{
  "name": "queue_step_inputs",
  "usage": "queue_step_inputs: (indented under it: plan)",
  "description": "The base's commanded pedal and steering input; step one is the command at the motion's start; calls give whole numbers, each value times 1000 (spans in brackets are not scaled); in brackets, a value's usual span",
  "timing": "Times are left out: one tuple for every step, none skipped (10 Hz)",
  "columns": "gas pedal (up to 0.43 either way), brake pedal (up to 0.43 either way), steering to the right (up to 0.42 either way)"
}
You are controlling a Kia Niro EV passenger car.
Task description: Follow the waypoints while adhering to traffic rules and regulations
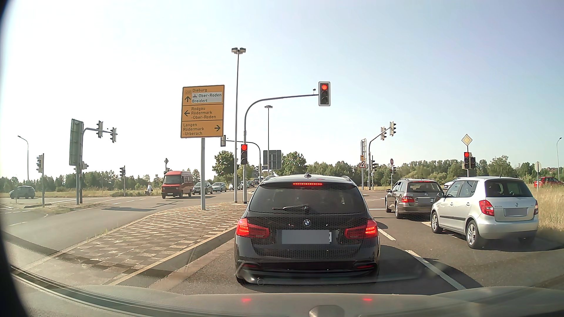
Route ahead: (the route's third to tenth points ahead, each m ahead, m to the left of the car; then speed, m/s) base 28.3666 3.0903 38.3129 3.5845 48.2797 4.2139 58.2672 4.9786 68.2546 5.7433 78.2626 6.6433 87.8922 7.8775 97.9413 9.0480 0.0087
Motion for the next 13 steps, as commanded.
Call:
queue_step_inputs:
  plan:
    - [0, 402, -6]
    - [0, 402, -6]
    - [0, 402, -6]
    - [0, 402, -6]
    - [0, 402, -6]
    - [0, 402, -6]
    - [0, 402, -6]
    - [0, 402, -6]
    - [0, 402, -6]
    - [0, 402, -6]
    - [0, 402, -6]
    - [0, 402, -6]
    - [0, 409, -6]
